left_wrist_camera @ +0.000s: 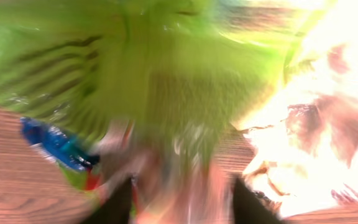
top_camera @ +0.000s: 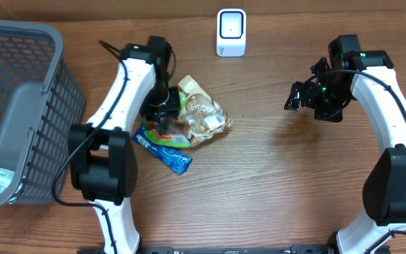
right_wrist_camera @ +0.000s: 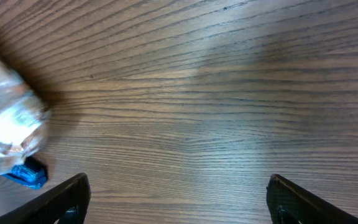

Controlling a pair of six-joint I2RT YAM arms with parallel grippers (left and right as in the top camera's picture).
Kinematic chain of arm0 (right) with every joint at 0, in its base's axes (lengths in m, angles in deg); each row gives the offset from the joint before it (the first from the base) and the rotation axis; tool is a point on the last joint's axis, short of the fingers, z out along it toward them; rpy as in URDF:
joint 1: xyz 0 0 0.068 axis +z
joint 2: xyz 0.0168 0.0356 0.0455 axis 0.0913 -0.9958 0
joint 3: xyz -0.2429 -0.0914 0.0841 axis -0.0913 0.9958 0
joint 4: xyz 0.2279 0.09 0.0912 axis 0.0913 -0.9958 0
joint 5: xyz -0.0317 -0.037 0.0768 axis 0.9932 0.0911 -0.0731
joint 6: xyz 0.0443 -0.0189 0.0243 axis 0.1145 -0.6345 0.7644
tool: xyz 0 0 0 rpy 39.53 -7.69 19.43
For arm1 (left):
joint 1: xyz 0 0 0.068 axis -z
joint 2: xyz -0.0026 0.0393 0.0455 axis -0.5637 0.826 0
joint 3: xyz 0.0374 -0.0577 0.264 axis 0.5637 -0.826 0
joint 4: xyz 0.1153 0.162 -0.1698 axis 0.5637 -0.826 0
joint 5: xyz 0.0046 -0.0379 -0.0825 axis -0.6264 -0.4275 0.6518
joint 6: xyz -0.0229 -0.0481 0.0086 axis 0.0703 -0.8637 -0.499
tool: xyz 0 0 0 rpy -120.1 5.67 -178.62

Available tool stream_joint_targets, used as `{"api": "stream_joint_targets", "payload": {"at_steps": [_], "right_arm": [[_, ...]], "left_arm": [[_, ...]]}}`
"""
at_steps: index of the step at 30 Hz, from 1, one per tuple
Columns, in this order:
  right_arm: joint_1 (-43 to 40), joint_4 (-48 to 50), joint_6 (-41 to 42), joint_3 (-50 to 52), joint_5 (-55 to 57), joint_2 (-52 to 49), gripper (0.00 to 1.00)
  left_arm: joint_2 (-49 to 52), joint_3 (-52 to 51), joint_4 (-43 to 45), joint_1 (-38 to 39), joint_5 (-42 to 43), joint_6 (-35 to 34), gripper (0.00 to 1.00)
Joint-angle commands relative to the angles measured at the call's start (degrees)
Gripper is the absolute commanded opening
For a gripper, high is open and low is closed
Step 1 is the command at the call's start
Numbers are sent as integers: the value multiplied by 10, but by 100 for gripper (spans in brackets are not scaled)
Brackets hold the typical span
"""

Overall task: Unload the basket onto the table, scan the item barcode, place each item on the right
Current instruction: 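Place the green candy bag on the table next to the blue bar, then grasp the pale green packet in the basket with the left gripper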

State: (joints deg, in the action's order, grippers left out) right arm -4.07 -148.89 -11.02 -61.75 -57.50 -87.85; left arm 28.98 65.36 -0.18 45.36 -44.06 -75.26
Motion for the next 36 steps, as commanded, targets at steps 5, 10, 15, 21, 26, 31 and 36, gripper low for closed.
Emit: {"api": "stream_joint_targets", "payload": {"at_steps": [5, 10, 15, 21, 26, 31, 36], "right_arm": [[-2, 5, -3, -13, 3, 17, 92], [-2, 6, -3, -13, 3, 17, 92], [-2, 7, -3, -13, 3, 17, 92], [-2, 10, -5, -13, 4, 17, 92], [-2, 13, -5, -13, 3, 17, 92], [-2, 15, -5, -13, 4, 17, 92], [-2, 13, -16, -13, 4, 17, 92]], "left_arm": [[-19, 87, -78, -22, 1, 14, 92], [-76, 316, -178, -81, -12, 21, 88], [-164, 418, -220, -189, -151, -49, 90], [-213, 386, -220, -418, -157, -49, 91], [-207, 261, -169, -560, -157, -49, 96], [-205, 85, 3, -621, -86, -3, 93], [-205, -24, 89, -618, -95, 13, 94]]}}
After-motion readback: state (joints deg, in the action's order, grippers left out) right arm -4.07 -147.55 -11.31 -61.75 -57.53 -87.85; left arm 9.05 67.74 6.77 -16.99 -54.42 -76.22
